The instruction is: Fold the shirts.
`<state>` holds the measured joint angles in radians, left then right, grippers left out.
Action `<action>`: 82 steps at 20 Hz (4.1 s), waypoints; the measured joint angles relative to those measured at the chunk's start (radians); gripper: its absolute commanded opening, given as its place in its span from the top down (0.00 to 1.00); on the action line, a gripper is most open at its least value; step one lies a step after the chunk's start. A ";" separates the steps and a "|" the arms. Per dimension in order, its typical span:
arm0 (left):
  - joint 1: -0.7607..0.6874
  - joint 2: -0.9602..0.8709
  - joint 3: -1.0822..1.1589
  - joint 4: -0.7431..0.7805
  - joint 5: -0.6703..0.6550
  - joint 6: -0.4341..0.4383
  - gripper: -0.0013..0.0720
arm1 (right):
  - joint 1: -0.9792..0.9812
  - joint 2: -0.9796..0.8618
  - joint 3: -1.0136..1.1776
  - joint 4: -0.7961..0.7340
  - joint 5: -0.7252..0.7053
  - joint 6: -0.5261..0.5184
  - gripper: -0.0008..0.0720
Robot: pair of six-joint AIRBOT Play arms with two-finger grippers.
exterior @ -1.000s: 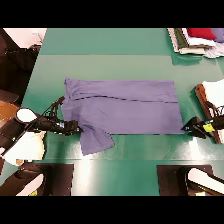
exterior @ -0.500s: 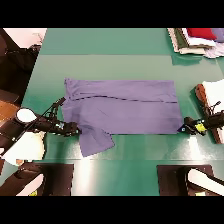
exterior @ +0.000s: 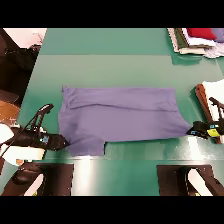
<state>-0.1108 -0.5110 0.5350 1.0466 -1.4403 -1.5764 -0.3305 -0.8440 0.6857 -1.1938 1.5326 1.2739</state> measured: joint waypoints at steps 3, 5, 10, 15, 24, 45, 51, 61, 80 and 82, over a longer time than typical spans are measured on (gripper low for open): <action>0.000 0.047 0.021 0.012 -0.031 -0.024 0.95 | 0.034 0.084 0.000 -0.003 0.017 0.018 0.97; 0.000 0.026 0.051 0.015 0.012 -0.018 0.95 | 0.079 0.093 0.014 -0.003 -0.014 0.026 0.97; 0.005 -0.202 0.164 0.027 0.196 0.076 0.95 | 0.193 -0.067 0.149 -0.004 -0.108 0.054 0.97; 0.073 -0.435 0.333 0.040 0.397 0.122 0.95 | 0.229 -0.306 0.347 -0.003 -0.154 0.068 0.97; 0.116 -0.718 0.443 -0.020 0.589 0.253 0.50 | 0.286 -0.682 0.647 0.020 -0.171 0.104 0.94; 0.111 -0.764 0.630 -0.053 0.386 0.240 0.94 | 0.028 -0.890 0.568 0.333 -0.069 -0.123 0.40; -0.004 -0.787 0.632 -0.066 0.414 0.219 0.95 | 0.122 -0.941 0.561 0.340 -0.088 -0.177 0.94; -0.273 -1.023 0.672 -0.191 0.555 0.180 0.95 | 0.208 -0.664 0.663 0.334 -0.010 -0.089 0.97; -0.499 -1.285 0.863 -0.243 0.603 0.145 0.95 | 0.681 -0.543 1.095 0.339 -0.058 0.163 0.96; -0.499 -1.262 0.864 -0.223 0.593 0.145 0.95 | 0.710 -0.543 1.098 0.339 -0.088 0.155 0.96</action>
<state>-0.6098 -1.7725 1.3991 0.8238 -0.8474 -1.4315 0.3790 -1.3872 1.7836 -0.8547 1.4448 1.4288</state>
